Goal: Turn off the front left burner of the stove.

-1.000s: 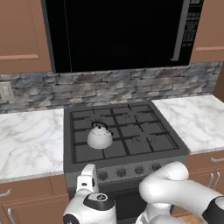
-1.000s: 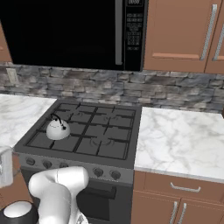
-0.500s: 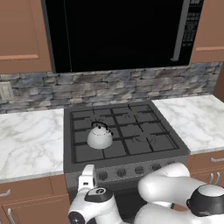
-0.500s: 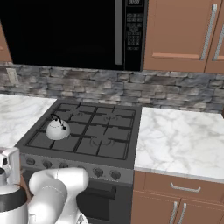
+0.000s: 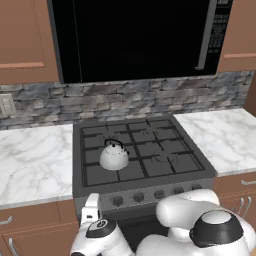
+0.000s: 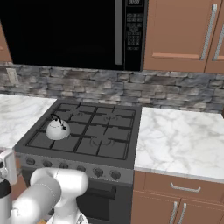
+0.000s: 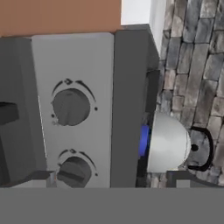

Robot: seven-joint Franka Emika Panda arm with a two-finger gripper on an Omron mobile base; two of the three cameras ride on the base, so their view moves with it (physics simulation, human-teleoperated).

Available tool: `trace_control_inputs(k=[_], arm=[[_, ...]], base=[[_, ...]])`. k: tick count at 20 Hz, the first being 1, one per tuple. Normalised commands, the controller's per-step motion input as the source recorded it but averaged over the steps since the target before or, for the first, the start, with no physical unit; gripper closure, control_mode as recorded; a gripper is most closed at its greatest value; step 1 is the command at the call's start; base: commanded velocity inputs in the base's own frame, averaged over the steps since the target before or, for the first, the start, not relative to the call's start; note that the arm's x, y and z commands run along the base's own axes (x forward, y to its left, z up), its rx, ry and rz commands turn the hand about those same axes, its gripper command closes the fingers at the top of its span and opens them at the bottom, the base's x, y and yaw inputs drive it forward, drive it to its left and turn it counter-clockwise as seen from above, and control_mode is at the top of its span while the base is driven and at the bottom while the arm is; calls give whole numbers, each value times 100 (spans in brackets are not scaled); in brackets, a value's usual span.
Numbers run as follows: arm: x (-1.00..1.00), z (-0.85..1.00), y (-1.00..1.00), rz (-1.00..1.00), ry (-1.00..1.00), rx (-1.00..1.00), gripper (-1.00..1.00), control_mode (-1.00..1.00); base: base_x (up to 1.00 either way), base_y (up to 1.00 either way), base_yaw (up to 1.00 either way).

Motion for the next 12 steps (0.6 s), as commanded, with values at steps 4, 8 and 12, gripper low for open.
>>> trace_control_inputs(k=[4,8,12], arm=[[0,-17,11,0,-13,0,-100,-100],[1,-17,0,0,-13,0,-100,-100],[3,-17,0,0,-11,1,-100,-100]], base=[[0,0,0],[0,0,0],[0,0,0]])
